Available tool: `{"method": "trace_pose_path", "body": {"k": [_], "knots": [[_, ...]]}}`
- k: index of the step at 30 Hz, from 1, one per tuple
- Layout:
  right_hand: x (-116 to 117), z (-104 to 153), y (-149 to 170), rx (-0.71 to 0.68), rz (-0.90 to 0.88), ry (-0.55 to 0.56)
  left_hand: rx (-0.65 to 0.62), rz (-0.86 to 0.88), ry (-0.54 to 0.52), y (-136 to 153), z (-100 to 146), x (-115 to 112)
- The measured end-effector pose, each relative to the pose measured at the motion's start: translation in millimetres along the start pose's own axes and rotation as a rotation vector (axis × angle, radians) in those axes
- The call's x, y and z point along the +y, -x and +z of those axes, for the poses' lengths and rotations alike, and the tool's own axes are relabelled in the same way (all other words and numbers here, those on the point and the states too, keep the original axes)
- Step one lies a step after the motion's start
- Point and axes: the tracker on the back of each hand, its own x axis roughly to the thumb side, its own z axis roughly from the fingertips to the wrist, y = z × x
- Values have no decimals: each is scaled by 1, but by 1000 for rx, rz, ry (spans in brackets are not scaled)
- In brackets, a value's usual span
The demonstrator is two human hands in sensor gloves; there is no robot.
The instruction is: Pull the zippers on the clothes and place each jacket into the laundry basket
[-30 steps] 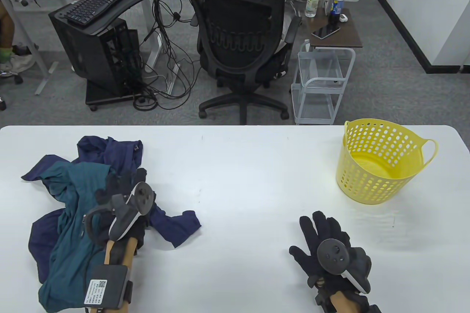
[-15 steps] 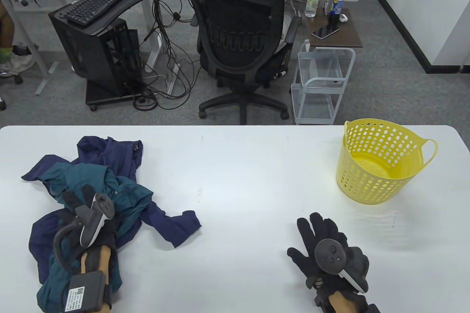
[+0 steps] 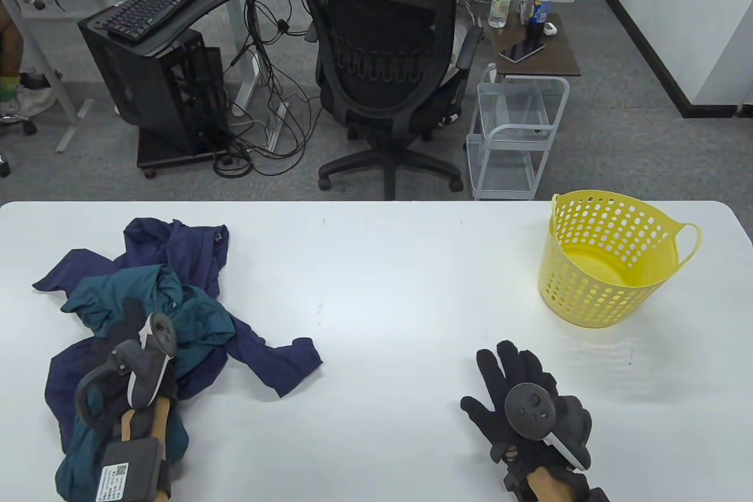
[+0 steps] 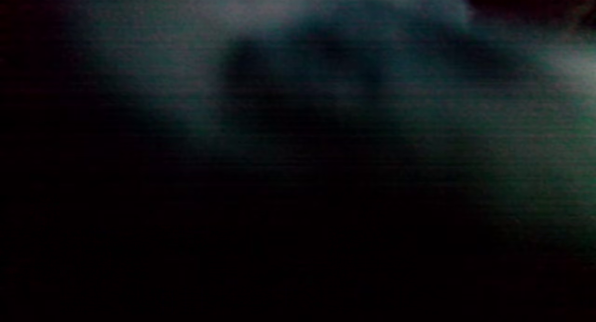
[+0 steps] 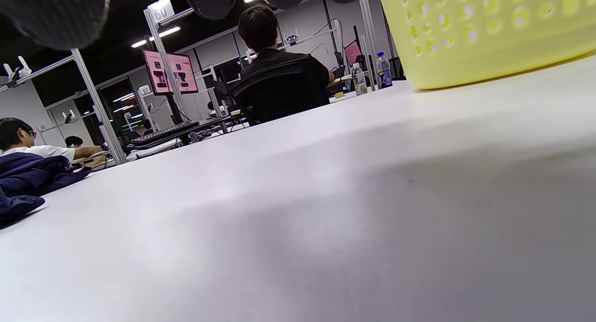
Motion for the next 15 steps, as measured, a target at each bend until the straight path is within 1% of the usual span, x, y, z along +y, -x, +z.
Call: {"method": "trace_pose_path", "body": {"k": [3, 7, 11, 15], "knots": [[0, 0, 0, -3, 1, 2, -1, 55, -28, 7, -1, 21], [0, 0, 0, -1, -3, 7, -17, 108, -74, 6, 2, 47], [1, 0, 0, -1, -8, 6, -80, 180, -105, -5, 10, 81], [1, 0, -1, -3, -7, 9, -189, 254, -138, -25, 28, 115]]}}
